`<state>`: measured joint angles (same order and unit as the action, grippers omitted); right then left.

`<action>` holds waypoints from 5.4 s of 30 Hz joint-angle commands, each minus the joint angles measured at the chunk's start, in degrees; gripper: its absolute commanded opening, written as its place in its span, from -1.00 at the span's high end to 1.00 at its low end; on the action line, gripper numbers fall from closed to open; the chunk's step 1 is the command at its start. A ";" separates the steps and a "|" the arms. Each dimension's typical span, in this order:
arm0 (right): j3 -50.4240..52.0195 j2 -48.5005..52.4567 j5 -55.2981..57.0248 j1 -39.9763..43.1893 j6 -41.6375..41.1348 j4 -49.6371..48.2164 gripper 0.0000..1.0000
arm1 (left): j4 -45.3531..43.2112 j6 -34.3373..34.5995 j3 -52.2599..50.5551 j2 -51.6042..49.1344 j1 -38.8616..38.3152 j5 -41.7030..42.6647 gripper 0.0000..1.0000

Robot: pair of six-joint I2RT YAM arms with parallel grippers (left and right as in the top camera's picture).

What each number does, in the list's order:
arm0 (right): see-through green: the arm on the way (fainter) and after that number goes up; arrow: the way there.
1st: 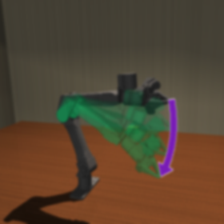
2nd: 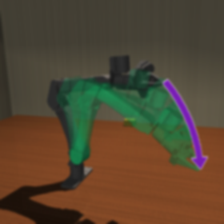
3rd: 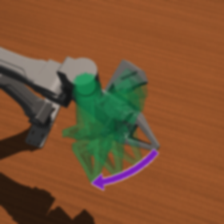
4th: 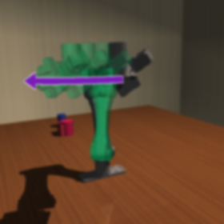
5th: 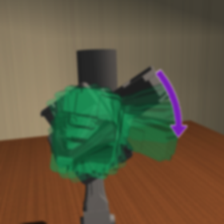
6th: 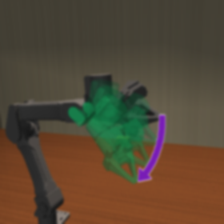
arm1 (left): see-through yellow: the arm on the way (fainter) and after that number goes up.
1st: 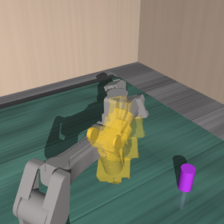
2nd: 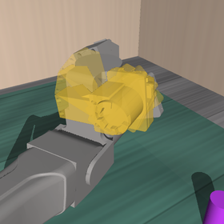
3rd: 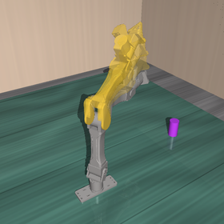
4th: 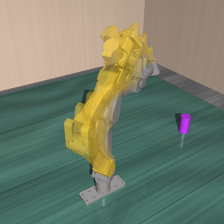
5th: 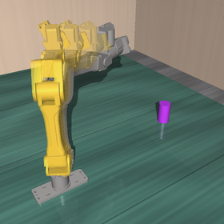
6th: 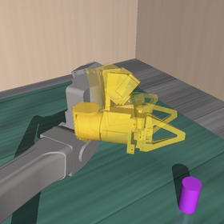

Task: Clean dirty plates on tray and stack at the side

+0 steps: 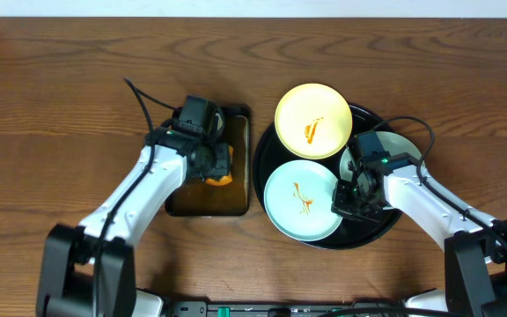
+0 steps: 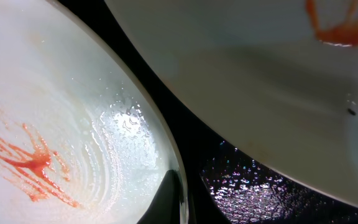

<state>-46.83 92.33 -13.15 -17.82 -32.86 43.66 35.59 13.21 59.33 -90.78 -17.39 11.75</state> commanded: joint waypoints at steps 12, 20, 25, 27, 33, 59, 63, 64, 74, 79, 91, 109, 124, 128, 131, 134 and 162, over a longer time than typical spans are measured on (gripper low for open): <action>0.50 0.61 0.59 -0.70 0.13 0.52 0.97 | -9.01 8.24 3.48 1.86 -16.98 9.25 0.85; 0.50 0.61 0.61 -0.70 0.13 0.87 0.97 | -14.08 14.84 3.48 -7.45 -28.26 9.22 0.85; 0.50 0.61 0.61 -0.70 0.13 0.90 0.98 | -13.62 15.85 3.48 -12.66 -32.44 7.30 0.85; 0.50 0.61 0.61 -0.70 0.15 0.92 0.97 | -12.46 15.82 3.48 -13.57 -32.61 2.51 0.85; 0.50 0.61 0.61 -0.70 0.15 0.96 0.97 | -9.05 15.78 3.52 -13.05 -29.88 -21.40 0.85; 0.50 0.61 0.63 -0.70 0.15 1.84 0.98 | -10.43 -3.10 3.58 -12.50 -27.52 5.46 0.85; 0.50 0.61 0.63 -0.70 0.15 1.97 0.97 | -11.74 1.84 3.58 -12.48 -27.23 -10.60 0.83; 0.50 0.61 0.63 -0.70 0.15 1.97 0.97 | -11.69 2.43 3.58 -12.48 -26.93 -12.96 0.83; 0.50 0.61 0.66 -0.70 0.17 1.97 0.96 | -6.60 2.56 3.61 -5.66 -22.36 -13.62 0.85; 0.50 0.61 0.68 -0.70 0.15 1.97 0.94 | -2.36 2.54 3.58 3.32 -22.14 -13.75 0.84; 0.63 0.61 0.11 -0.76 0.15 0.66 0.62 | 3.65 4.15 2.45 5.38 -11.54 -19.52 0.84; 0.15 -6.88 6.01 -3.52 4.24 -3.37 0.98 | 2.27 4.70 2.05 -4.61 -4.74 -16.02 0.84; -0.07 -23.63 29.40 -3.61 14.51 -4.31 0.98 | 1.77 4.74 2.05 -4.63 -4.74 -16.00 0.84; -0.07 -23.71 30.53 -3.61 16.28 -4.35 0.97 | 1.75 4.74 2.05 -4.63 -4.74 -16.00 0.84; -0.13 -23.78 32.72 -3.65 17.99 -4.52 0.98 | 1.66 4.74 2.05 -4.61 -4.74 -15.91 0.84; -0.90 -23.89 32.87 -3.80 21.35 -4.57 0.98 | 1.60 4.74 2.05 -4.63 -4.74 -15.80 0.84; -5.29 -23.87 44.48 -21.75 19.02 -2.14 0.57 | 1.44 4.74 2.05 -4.63 -4.74 -15.80 0.84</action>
<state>-50.85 69.21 38.15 -41.58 -7.03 40.42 37.06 17.80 61.41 -95.53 -22.28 -4.21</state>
